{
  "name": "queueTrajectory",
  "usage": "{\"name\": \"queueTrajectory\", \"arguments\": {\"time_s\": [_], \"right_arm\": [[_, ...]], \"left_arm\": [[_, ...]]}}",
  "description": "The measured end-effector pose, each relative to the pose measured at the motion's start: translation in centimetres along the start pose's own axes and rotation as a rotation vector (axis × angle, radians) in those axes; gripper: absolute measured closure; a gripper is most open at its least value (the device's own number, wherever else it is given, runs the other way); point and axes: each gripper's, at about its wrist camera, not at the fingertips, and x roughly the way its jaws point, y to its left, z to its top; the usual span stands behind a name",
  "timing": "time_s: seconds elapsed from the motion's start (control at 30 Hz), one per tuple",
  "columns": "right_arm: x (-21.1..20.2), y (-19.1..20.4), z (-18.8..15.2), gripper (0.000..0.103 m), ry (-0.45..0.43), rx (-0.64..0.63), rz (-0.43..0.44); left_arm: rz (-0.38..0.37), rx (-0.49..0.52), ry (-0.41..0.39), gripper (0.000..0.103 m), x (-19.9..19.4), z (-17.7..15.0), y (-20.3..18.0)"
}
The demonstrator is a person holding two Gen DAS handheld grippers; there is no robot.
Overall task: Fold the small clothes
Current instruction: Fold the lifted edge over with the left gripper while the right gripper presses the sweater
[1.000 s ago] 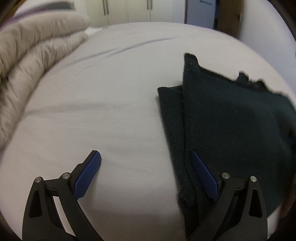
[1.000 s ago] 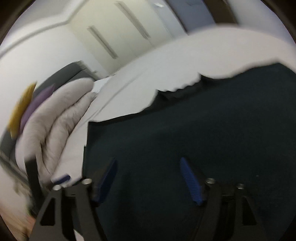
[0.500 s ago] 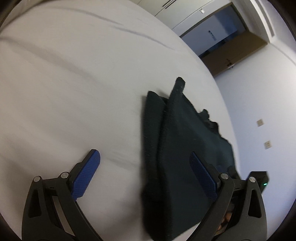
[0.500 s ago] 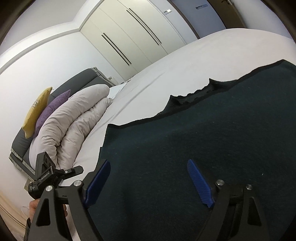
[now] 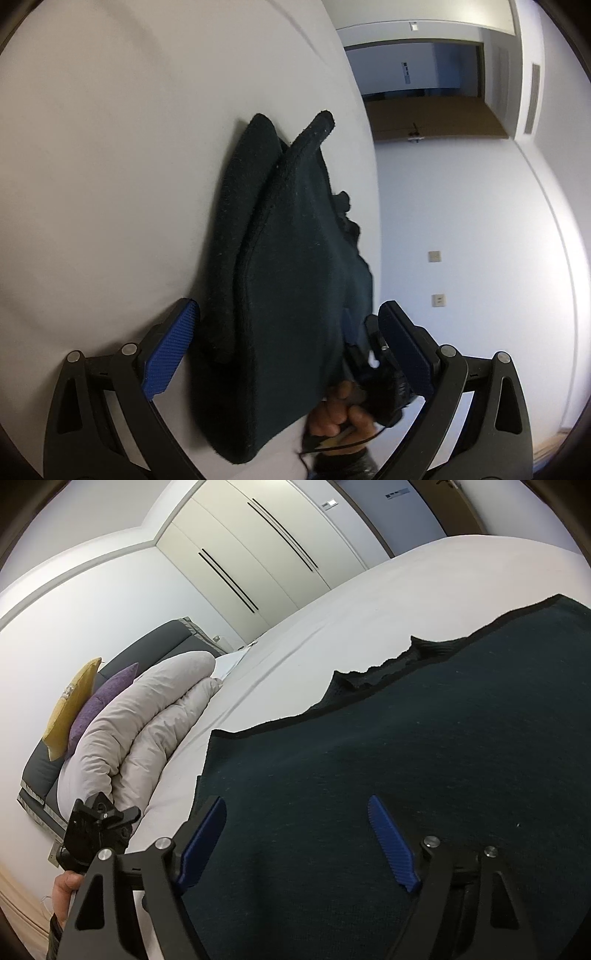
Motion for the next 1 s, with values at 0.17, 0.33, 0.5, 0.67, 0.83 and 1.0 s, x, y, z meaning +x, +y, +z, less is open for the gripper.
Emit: {"name": "queueTrajectory", "arguments": {"time_s": [0.17,0.33,0.5,0.67,0.83,1.0], "right_arm": [[0.2,0.0,0.0,0.022,0.0,0.001,-0.006],[0.1,0.2,0.3,0.023,0.018,0.02,-0.015],[-0.3,0.5,0.5,0.023,0.037,0.071,0.015],[-0.3,0.4,0.5,0.024,0.04,0.094,0.034],[-0.4,0.1,0.5,0.026,0.037,0.113,0.056],[-1.0,-0.9,1.4,0.028,0.066,0.198,0.109]], "left_arm": [[-0.156,-0.09,0.03,0.005,0.5,0.5,0.9],[-0.138,-0.034,0.028,0.014,1.5,0.4,0.2],[0.011,-0.051,0.001,0.076,1.9,-0.2,1.3],[0.048,-0.032,0.013,0.078,2.5,-0.4,1.3],[-0.009,-0.079,-0.015,0.082,2.8,-0.1,1.8],[0.094,0.01,-0.072,0.088,2.3,-0.2,-0.4]]}}
